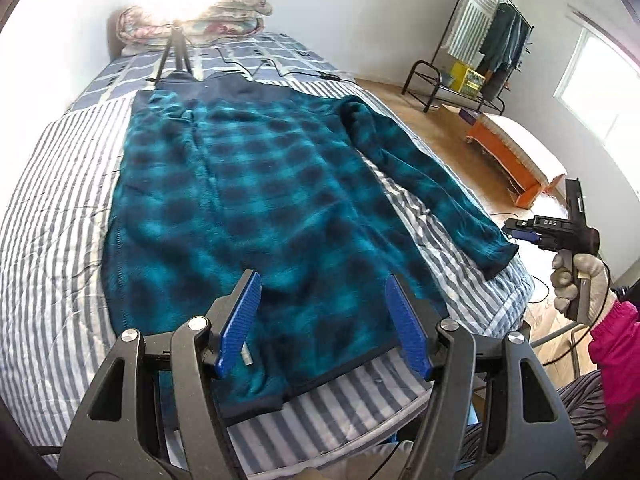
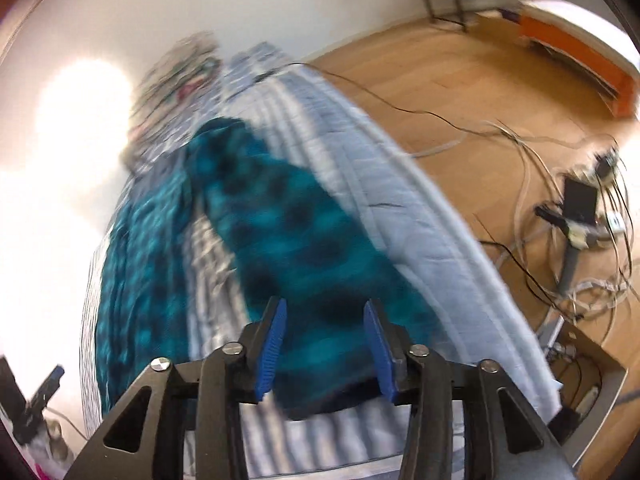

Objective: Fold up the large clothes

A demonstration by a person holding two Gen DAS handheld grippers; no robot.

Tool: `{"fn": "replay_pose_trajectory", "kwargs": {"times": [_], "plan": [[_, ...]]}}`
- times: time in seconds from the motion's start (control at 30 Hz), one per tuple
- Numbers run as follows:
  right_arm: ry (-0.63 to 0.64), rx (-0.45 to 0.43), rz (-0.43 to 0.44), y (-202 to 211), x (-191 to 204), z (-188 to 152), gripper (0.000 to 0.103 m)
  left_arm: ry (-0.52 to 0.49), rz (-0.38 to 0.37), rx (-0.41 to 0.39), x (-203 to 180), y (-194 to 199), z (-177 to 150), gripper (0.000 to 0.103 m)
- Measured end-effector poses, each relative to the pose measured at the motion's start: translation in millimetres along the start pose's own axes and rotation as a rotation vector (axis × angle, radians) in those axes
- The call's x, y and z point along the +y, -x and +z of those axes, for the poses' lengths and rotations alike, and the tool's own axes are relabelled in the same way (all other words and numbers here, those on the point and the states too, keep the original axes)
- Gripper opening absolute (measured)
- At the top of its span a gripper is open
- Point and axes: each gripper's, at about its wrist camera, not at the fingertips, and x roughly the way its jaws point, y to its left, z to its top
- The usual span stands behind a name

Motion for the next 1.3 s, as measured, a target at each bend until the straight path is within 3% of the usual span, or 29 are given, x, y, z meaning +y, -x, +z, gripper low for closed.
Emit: {"fn": "replay_pose_trajectory", "kwargs": {"times": [0.2,0.4,0.5,0.63,1.0,1.3], "plan": [[-0.107,0.022,-0.006,-3.5,-38.7,-2.2,0.046,-0.024,-0.015,0.023,-13.1,-9.9,-0.7,0.067],[-0.112,0.051,-0.001,-14.0,-45.9,-6.1,0.044,-0.021,-0.020,0.025,-16.4,-13.5,0.1,0.067],[-0.075,0.057,0.005,-11.4,-39.1,-7.8,0.018,-0.021,-0.016,0.017,-16.2,-14.0,0.7,0.067],[-0.020,0.038,0.007,-2.7,-20.0,-9.6,0.001,-0.008,-0.008,0.019,-12.9,-15.5,-0.7,0.067],[0.103,-0.058,0.147,38.3,62.1,-12.4,0.000,0.018,-0.001,-0.003,-3.4,-5.4,-5.6,0.067],[0.255,-0.040,0.268,41.2,154.2,-25.3,0.000,0.044,0.002,-0.014,6.6,2.9,-13.3,0.067]]}}
